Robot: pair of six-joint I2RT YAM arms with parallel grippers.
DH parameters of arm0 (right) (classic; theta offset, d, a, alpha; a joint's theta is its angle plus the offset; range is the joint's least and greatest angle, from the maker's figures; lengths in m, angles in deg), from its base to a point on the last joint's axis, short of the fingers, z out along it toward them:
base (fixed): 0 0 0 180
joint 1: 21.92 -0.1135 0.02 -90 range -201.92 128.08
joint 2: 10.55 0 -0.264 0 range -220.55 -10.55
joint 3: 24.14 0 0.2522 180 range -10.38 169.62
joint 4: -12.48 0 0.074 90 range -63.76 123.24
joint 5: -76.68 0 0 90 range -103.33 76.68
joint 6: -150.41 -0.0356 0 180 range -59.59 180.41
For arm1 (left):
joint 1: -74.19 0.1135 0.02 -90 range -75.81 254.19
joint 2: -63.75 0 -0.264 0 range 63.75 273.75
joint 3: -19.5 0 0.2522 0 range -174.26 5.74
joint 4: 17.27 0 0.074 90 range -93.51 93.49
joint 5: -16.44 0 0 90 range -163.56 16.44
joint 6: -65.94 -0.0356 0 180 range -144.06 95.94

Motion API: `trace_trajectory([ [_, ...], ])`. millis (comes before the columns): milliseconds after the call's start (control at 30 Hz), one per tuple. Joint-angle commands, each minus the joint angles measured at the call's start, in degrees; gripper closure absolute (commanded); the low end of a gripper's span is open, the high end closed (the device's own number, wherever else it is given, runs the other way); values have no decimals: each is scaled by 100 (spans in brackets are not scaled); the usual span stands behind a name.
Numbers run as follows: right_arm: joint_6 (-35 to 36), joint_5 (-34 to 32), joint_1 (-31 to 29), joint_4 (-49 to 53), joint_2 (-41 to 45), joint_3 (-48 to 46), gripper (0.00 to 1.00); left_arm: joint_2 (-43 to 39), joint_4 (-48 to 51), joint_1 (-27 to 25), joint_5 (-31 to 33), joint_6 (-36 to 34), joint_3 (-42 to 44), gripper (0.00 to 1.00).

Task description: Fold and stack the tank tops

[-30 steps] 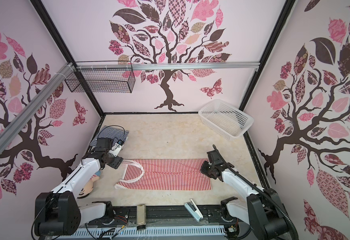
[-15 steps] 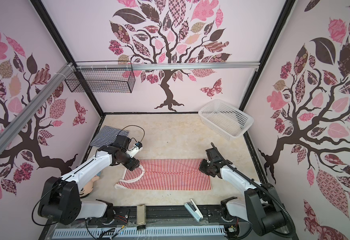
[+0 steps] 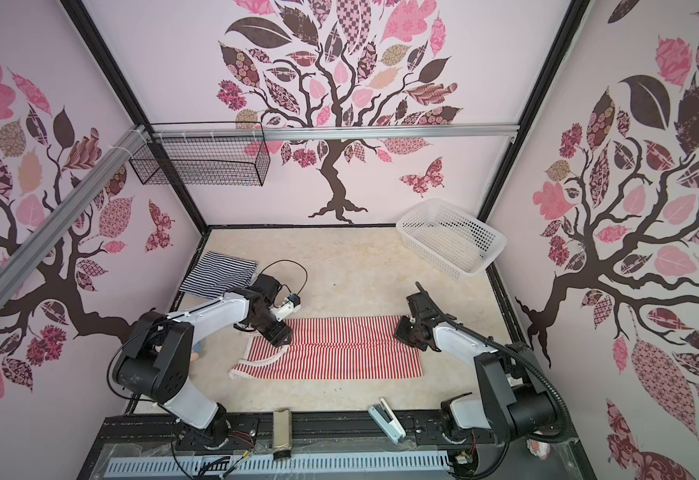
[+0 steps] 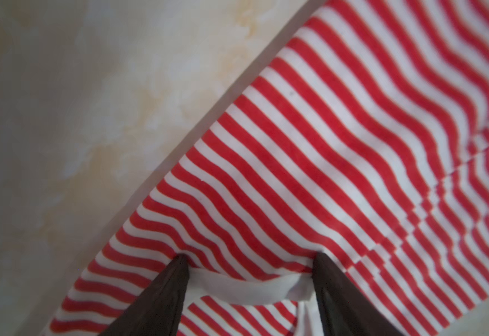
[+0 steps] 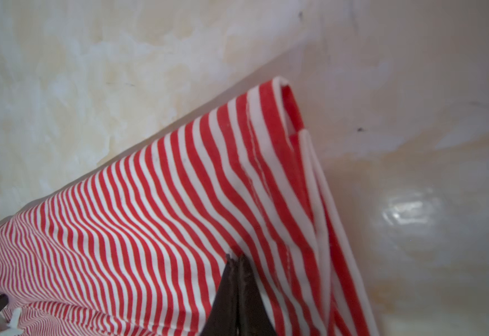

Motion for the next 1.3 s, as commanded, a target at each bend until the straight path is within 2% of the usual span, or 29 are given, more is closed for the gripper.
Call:
trace_trajectory([
  [0, -37, -257, -29, 169, -125, 36, 93, 567, 196, 13, 362, -179, -249, 29],
  [167, -98, -364, -34, 396, 137, 5, 93, 1230, 649, 4, 507, -405, -1098, 29],
  [267, -141, -491, -34, 565, 375, 5, 92, 1790, 847, -5, 673, -533, -1932, 29],
  [433, -338, -341, -39, 604, 583, -127, 91, 3223, 1474, -163, 910, -700, -4201, 28],
  [600, -591, -195, -107, 600, 936, -546, 91, 4819, 2153, -462, 1239, -732, -7089, 23],
  [700, -795, -134, -286, 608, 1218, -752, 91, 5389, 2280, -634, 1523, -727, -8304, 19],
  [767, -995, -164, -562, 652, 1332, -790, 91, 5519, 2177, -727, 1838, -765, -8643, 17],
  [867, -1349, -402, -1216, 802, 1398, -679, 91, 5251, 1835, -770, 2202, -690, -8396, 16],
  [967, -1533, -684, -1769, 1083, 1416, -429, 91, 4471, 1149, -714, 2521, -449, -7362, 16],
  [1033, -1519, -754, -1845, 1249, 1515, -288, 91, 3755, 623, -668, 2541, -256, -6449, 16],
  [1100, -1449, -954, -1846, 1368, 1703, -172, 88, 2933, 26, -640, 2409, -143, -5355, 16],
  [1167, -1332, -1237, -1844, 1541, 1748, -11, 86, 2332, -238, -645, 2174, -30, -4646, 16],
  [1267, -1079, -1511, -1833, 1526, 1530, 180, 85, 1836, -36, -672, 1552, 202, -4057, 16],
])
